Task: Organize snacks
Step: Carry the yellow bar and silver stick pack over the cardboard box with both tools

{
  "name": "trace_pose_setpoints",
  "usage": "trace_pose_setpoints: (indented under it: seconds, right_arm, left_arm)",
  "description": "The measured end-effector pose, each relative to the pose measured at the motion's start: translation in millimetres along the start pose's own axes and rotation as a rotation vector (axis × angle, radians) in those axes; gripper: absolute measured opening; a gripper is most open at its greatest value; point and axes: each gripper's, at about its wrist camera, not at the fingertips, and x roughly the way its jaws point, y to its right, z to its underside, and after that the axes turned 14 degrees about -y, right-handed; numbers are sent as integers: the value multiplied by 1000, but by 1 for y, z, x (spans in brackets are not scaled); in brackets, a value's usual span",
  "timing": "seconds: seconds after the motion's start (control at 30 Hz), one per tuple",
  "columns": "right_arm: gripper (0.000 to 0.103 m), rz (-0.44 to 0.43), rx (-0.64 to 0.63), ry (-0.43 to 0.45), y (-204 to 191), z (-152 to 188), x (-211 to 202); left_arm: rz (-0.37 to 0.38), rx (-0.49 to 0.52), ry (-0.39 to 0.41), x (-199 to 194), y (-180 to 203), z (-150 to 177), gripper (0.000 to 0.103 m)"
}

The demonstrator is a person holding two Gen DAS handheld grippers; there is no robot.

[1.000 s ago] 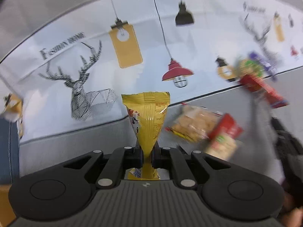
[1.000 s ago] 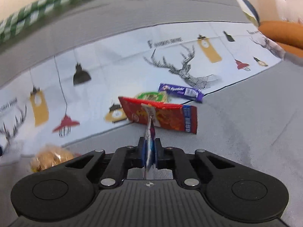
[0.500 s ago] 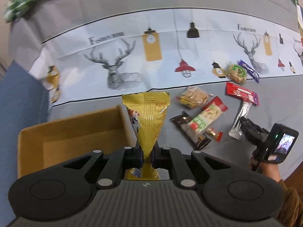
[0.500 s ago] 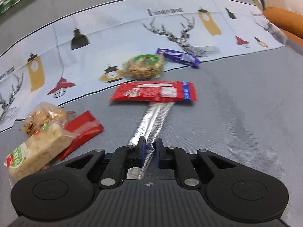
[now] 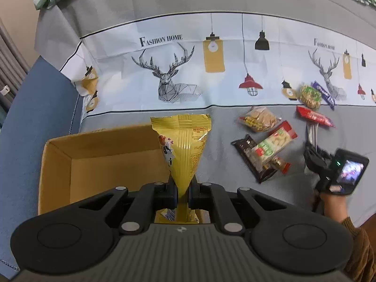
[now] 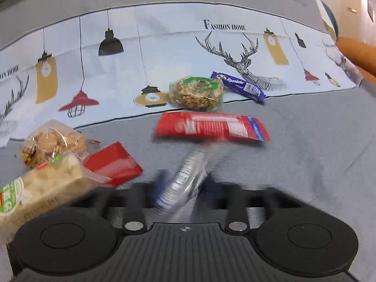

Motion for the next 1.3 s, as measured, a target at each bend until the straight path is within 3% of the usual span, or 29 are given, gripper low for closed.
trace_pose_setpoints:
  seconds: [0.13, 0.3, 0.5, 0.63, 0.77, 0.97, 1.3]
  right_arm:
    - [11, -109, 147, -28, 35, 4, -25]
    - [11, -192, 174, 155, 60, 17, -125]
    - [11, -369, 0, 231, 47, 81, -259]
    - [11, -488, -143, 194, 18, 126, -325]
    - [11, -611, -231, 120, -14, 152, -365]
    - [11, -637, -384, 113, -47, 176, -405]
    - [11, -611, -443, 139, -58, 182, -429]
  left_arm:
    - [37, -7, 30, -10, 0, 2, 9]
    - [49, -13, 73, -37, -16, 30, 9]
    - [16, -65, 96, -62, -51, 98, 9]
    - [5, -83, 86, -64, -68, 151, 9]
    - [36, -99, 50, -59, -79, 198, 9]
    - [48, -118, 57, -60, -89, 239, 9]
    - [85, -92, 106, -71, -85, 251, 9]
